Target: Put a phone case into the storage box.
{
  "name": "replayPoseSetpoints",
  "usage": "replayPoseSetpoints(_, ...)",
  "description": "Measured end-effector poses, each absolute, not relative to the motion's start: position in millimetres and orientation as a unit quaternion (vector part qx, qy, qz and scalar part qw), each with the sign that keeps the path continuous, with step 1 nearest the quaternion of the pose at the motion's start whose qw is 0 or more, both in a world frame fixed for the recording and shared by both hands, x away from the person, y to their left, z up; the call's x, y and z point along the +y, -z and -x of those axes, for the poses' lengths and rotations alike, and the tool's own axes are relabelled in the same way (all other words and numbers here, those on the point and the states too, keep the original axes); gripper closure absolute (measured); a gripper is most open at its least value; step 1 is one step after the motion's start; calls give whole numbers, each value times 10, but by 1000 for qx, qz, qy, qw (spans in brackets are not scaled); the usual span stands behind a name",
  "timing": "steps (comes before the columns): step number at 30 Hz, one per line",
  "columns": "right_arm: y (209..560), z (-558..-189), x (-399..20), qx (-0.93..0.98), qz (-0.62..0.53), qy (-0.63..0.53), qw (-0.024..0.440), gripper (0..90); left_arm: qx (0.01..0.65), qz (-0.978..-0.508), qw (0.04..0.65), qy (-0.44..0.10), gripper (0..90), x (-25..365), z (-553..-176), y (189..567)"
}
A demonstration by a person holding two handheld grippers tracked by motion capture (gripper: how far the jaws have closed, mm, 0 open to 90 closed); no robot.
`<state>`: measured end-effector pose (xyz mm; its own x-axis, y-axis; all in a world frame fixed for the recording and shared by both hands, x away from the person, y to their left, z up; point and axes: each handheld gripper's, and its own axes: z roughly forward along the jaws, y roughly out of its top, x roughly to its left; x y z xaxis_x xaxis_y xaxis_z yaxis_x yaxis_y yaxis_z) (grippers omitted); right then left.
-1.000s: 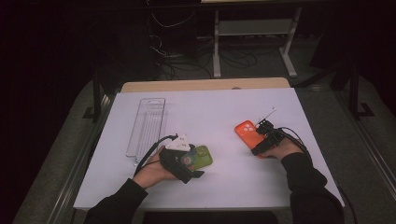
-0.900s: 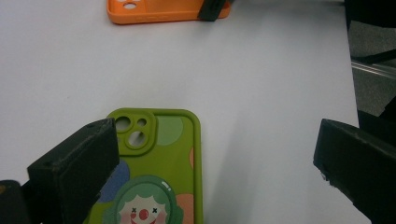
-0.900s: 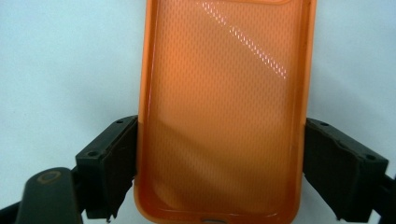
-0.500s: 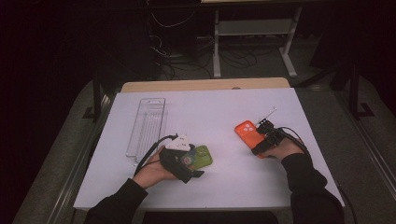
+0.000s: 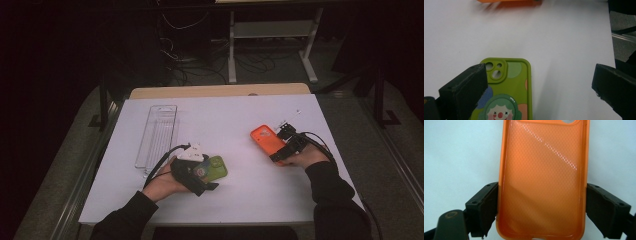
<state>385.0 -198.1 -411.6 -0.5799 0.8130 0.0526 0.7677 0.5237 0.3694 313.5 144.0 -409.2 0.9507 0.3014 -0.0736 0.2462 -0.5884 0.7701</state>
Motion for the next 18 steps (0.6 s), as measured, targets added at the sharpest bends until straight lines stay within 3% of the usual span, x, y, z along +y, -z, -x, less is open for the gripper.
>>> replayPoseSetpoints(18,3772,-3960,-2029,886,-403,-223,51,154,157,-886,435,-27,0,1474,-3363,3765)
